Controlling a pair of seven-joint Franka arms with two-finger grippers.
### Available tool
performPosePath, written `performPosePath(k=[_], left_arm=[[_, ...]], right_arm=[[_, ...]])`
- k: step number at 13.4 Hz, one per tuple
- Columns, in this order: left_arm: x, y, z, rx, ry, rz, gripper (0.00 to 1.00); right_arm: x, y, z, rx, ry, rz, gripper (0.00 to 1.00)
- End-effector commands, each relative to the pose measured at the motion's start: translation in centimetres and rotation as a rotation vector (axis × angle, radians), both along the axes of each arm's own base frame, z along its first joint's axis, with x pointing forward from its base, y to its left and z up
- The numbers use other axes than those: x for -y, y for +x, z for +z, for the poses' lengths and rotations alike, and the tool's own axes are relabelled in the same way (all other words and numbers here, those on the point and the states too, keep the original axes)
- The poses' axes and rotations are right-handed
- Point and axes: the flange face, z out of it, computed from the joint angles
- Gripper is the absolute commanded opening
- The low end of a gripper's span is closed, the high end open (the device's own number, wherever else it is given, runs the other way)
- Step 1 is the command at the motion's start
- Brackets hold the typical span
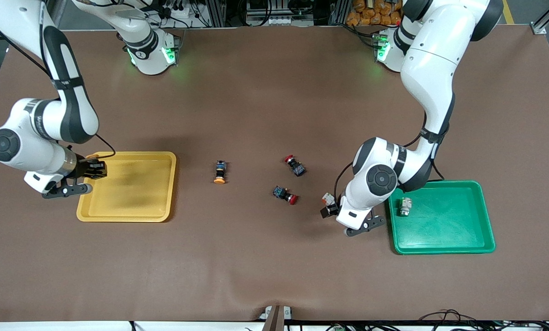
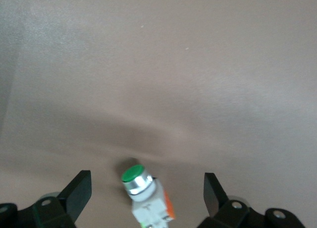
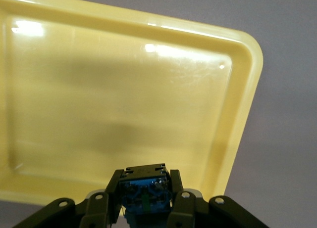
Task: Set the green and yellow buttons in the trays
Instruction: 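Move the blue button over the yellow tray while the left gripper grasps green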
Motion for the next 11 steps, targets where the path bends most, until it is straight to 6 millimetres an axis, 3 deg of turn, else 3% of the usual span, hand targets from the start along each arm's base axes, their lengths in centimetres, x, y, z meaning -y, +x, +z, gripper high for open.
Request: performPosePath(k=[1, 8, 10, 11], left_arm=[[2.0, -0.3, -1.1, -0.012, -0.010, 0.045, 1.00], [1.5, -1.8, -3.8, -0.067, 0.026, 0.065, 1.00], [2.1, -2.2, -4.1, -0.072, 0.025, 0.064, 1.00], [2.1, -2.3, -4.2, -0.074, 0.028, 0.089, 0.93]], right_arm=[[-0.1, 1.0, -1.5, 0.001, -0.019, 0.019, 0.00], [-0.1, 4.0, -1.1, 0.031, -0.032, 0.033, 0.00], [-0.6, 4.8, -2.2, 0.031, -0.040, 0.037, 0.00], [-0.7, 5.1, -3.1, 0.022, -0.044, 0.040, 0.00]])
